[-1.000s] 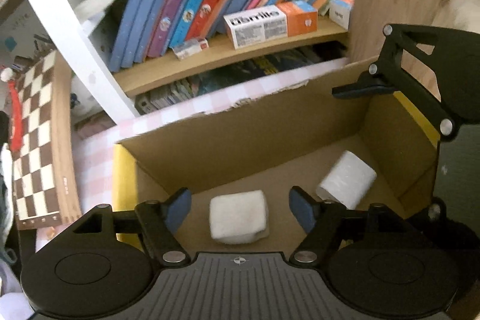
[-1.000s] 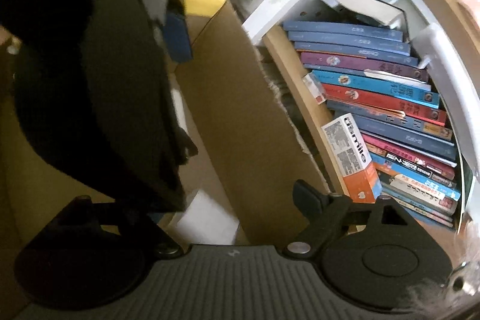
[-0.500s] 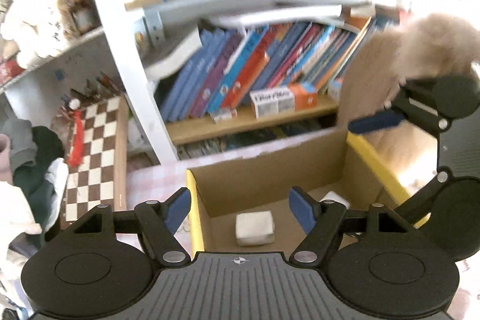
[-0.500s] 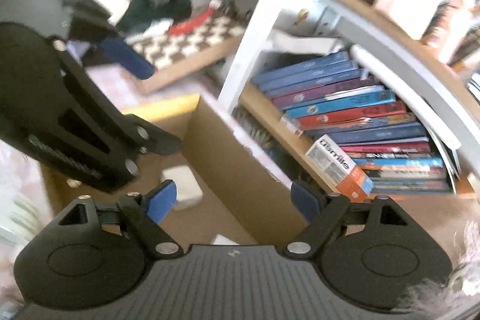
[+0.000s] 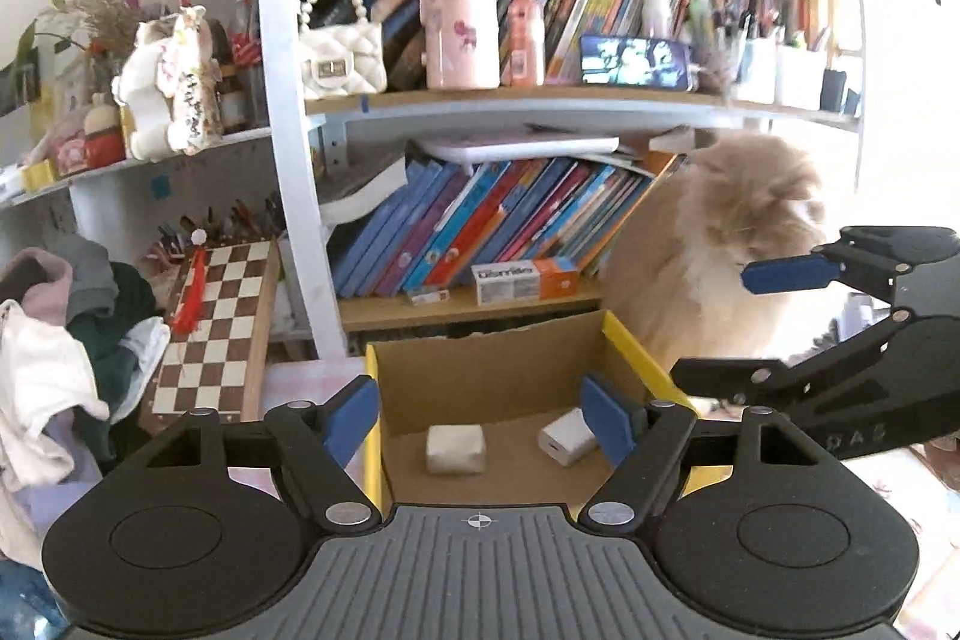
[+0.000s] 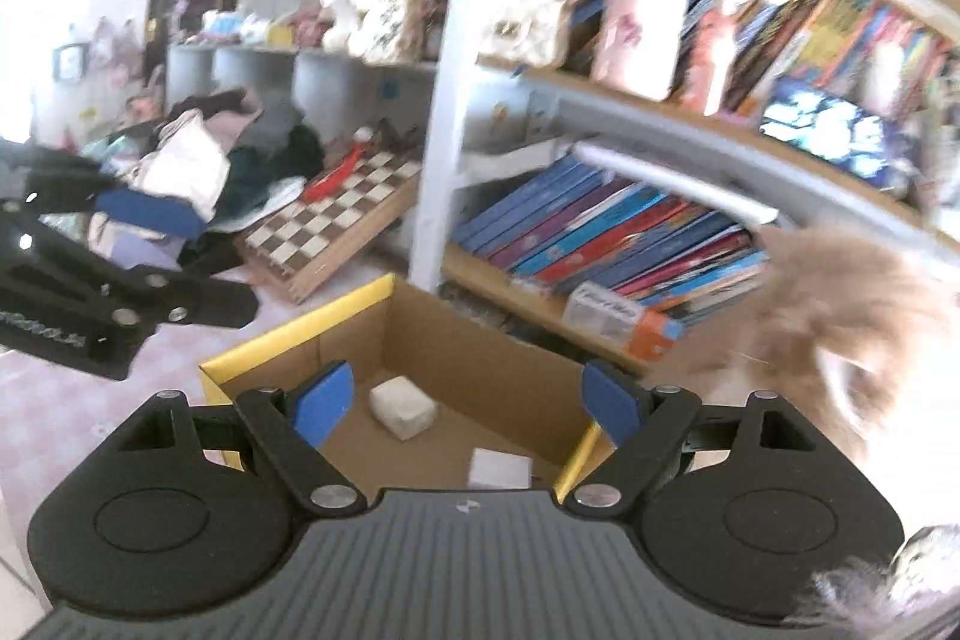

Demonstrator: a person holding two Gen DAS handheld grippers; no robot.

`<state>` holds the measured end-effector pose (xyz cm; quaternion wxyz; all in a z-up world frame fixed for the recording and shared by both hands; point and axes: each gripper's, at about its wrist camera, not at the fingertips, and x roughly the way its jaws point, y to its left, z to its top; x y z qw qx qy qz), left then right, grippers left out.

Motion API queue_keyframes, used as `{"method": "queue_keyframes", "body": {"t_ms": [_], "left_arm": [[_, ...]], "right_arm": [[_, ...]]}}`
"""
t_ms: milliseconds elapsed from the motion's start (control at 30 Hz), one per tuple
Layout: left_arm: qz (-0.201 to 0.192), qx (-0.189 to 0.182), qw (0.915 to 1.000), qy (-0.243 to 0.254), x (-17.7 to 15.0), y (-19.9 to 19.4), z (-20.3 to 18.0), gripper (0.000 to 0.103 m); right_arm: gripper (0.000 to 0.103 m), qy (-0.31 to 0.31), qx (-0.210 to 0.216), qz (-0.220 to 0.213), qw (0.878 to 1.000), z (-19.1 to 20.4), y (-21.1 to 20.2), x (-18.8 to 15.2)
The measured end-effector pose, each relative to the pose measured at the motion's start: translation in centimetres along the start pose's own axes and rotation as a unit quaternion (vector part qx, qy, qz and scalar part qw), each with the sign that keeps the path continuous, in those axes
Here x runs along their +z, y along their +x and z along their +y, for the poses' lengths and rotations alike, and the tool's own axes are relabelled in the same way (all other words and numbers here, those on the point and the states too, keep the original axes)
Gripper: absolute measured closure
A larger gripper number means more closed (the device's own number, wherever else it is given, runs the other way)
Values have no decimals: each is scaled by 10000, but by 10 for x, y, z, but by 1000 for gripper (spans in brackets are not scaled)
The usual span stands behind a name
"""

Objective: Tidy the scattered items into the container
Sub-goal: 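Open the left tool releasing the block while the right tool releases the charger, then move both open tools out of the box back toward the table items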

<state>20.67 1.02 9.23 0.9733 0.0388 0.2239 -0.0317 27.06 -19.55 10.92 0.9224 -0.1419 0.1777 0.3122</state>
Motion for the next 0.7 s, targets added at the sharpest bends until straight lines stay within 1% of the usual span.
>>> {"method": "queue_keyframes", "body": {"t_ms": [67,133,200,267,467,600,700], "left_arm": [[-59,-31,10000,-42,-8,-13,1,26],[-115,-74,9998,-152,-16,-26,3,24],[-130,-127,9995,-242,-24,-37,4,23],[-109,-183,9993,-307,-33,-46,4,23],[146,-270,9993,-190,-62,-61,2,23],[313,-321,9989,-114,-82,-70,1,23],[431,-293,9985,-146,-96,-74,2,23]], "right_arm": [[19,133,-138,-8,9998,7,-15,-5],[16,221,-265,8,9994,15,-30,-11],[11,264,-401,17,9988,24,-43,-18],[10,279,-537,55,9982,34,-54,-26],[10,520,-881,222,9945,60,-80,-53],[10,799,-1023,477,9904,75,-86,-71],[10,1010,-1091,653,9867,84,-90,-84]]}}
